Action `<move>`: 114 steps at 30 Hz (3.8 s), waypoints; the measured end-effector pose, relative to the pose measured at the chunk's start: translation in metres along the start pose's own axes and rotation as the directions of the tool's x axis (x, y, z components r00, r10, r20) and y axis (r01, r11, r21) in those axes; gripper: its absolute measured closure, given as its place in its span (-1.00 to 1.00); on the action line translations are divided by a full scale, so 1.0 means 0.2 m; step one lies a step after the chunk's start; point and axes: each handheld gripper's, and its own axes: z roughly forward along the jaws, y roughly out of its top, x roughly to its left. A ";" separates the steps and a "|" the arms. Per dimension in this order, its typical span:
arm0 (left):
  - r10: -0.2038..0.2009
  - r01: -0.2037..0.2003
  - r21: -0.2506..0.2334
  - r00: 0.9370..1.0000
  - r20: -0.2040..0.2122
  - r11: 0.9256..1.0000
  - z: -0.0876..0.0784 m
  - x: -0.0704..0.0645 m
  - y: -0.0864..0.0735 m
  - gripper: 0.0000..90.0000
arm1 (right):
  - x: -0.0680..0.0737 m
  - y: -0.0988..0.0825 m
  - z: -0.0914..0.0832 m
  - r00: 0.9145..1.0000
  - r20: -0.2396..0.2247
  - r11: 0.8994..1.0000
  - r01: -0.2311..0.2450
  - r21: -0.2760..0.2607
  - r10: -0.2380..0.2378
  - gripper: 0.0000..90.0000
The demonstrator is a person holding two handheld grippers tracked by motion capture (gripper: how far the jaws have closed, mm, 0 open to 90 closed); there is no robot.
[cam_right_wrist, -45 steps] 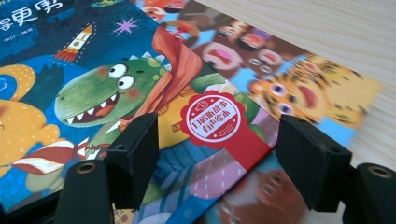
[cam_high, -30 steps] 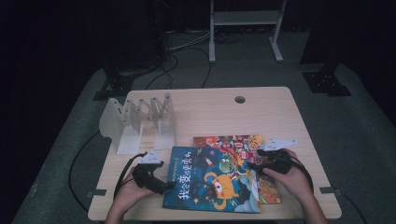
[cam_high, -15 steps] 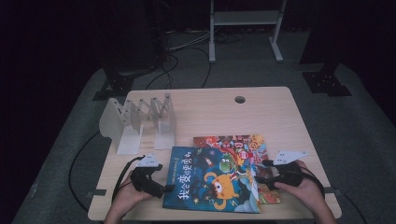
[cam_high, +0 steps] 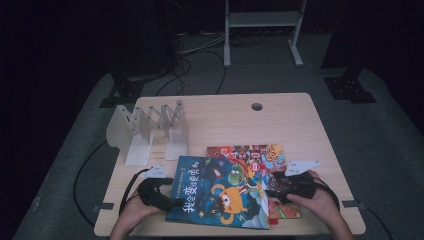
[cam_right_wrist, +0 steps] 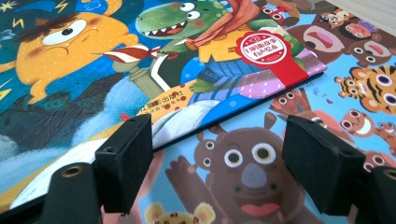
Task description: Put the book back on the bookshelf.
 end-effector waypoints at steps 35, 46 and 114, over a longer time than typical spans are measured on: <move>0.035 -0.033 -0.079 0.999 0.025 0.996 -0.17 -0.11 0.14 -1.00 | 0.07 0.05 0.06 0.999 -0.008 0.998 0.052 0.021 -0.052 -0.49; 0.087 -0.086 -0.065 0.996 0.014 0.994 -0.25 -0.13 0.32 -1.00 | 0.09 0.05 0.06 0.998 0.003 0.998 0.060 0.033 -0.060 -0.49; 0.118 -0.120 0.136 0.993 0.028 0.983 -0.44 -0.09 1.34 0.62 | -0.26 -0.01 -0.12 0.897 0.379 0.972 -0.188 -0.140 0.228 -0.33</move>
